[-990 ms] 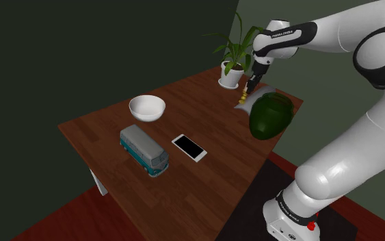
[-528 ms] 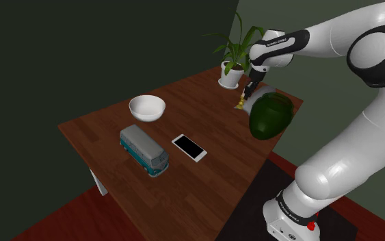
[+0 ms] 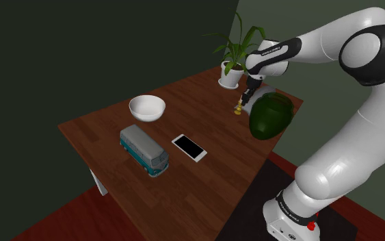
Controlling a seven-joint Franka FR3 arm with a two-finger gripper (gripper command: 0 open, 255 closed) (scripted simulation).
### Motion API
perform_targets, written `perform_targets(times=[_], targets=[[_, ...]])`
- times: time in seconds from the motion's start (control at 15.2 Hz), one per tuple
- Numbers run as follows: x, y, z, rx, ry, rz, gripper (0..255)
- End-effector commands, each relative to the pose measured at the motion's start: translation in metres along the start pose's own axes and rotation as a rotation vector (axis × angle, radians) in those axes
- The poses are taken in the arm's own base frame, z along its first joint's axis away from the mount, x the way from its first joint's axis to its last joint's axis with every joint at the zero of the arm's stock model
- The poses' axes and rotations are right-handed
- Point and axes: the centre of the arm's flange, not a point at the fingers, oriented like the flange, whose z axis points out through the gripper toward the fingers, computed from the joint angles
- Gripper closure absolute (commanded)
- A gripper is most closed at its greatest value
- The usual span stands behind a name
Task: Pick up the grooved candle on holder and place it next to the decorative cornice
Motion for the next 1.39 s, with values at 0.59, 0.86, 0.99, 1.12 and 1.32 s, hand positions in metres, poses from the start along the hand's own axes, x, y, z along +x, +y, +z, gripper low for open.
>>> perform_targets(times=[0.59, 0.86, 0.99, 1.12, 1.32], targets=[[0.0, 0.0, 0.002, 0.0, 0.001, 0.0, 0], [0.0, 0.0, -0.011, 0.0, 0.001, 0.0, 0], [0.0, 0.0, -0.038, 0.0, 0.001, 0.0, 0], [0.0, 0.0, -0.048, 0.0, 0.001, 0.0, 0], [0.0, 0.0, -0.048, 0.0, 0.001, 0.0, 0]])
